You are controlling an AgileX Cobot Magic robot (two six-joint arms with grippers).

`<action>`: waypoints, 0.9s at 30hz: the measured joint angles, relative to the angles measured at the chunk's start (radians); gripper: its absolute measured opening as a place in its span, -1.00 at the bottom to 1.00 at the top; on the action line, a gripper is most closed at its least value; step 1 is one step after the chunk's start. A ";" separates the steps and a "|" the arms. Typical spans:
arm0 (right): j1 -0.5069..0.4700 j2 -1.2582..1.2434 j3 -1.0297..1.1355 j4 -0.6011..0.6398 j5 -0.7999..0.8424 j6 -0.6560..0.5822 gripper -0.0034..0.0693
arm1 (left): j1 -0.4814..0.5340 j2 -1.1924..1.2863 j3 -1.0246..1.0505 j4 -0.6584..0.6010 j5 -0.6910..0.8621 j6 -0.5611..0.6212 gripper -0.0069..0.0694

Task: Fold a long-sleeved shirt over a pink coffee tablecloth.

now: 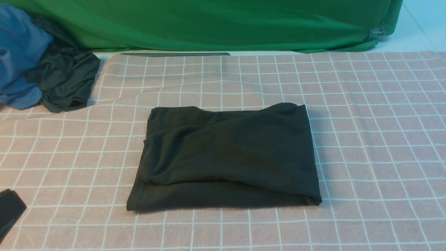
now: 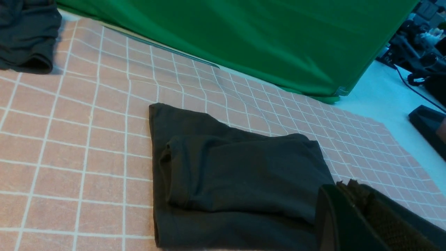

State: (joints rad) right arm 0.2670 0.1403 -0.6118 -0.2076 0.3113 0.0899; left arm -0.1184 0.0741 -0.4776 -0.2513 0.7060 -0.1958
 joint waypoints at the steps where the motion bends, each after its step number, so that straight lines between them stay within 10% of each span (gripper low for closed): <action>1: 0.000 -0.003 0.000 0.000 0.010 0.004 -0.79 | 0.000 -0.005 0.005 0.000 0.004 0.000 -0.78; 27: 0.000 -0.004 0.000 0.000 0.084 0.013 -0.63 | 0.000 -0.010 0.017 0.067 -0.031 0.033 -0.78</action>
State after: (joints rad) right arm 0.2670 0.1360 -0.6115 -0.2076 0.3954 0.1025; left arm -0.1184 0.0644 -0.4603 -0.1845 0.6755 -0.1624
